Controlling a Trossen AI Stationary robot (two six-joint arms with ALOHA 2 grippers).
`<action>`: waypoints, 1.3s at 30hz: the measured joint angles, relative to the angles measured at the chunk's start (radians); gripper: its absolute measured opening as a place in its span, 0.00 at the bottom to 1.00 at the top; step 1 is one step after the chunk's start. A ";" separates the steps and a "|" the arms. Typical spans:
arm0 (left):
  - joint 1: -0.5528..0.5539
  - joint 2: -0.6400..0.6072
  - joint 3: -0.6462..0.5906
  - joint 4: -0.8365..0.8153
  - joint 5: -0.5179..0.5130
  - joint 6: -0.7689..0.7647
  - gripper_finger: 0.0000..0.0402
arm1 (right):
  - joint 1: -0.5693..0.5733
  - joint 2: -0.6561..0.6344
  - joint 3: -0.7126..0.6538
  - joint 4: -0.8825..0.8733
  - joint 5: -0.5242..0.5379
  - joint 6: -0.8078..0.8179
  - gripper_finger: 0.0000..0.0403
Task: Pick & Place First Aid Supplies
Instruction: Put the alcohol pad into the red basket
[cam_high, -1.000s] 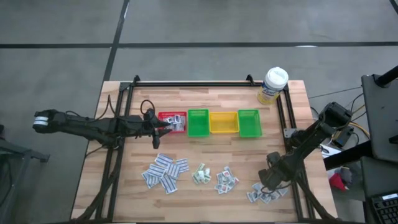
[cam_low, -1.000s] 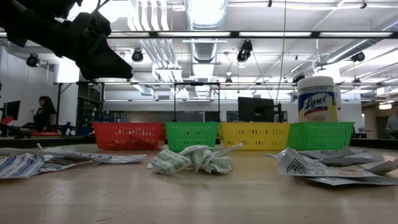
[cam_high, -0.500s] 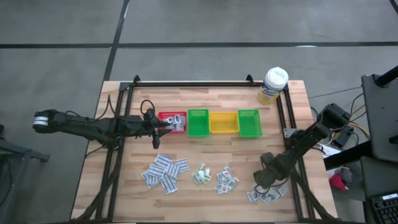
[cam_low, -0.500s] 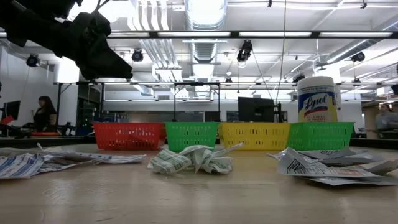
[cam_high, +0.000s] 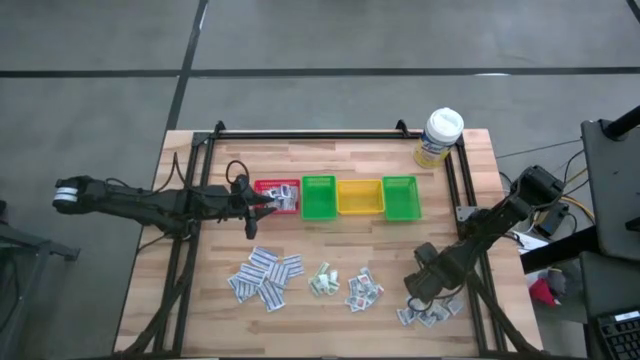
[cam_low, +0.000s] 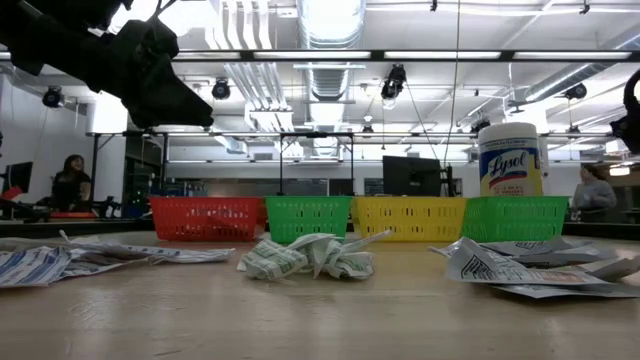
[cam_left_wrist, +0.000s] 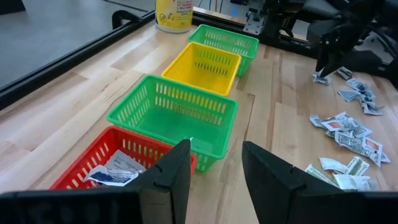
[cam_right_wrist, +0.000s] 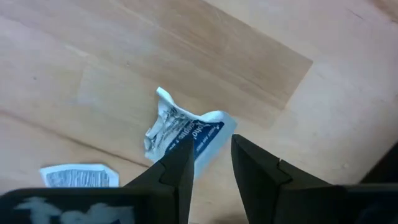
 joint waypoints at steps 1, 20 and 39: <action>0.000 0.000 0.000 0.000 0.000 0.000 0.34 | 0.001 -0.006 0.004 -0.012 0.000 0.000 0.25; 0.000 0.000 0.000 0.000 0.000 0.000 0.34 | 0.010 -0.046 0.001 -0.055 -0.002 0.088 0.29; 0.000 0.000 0.000 0.000 0.000 0.000 0.34 | 0.010 -0.049 -0.093 0.065 0.000 0.109 0.37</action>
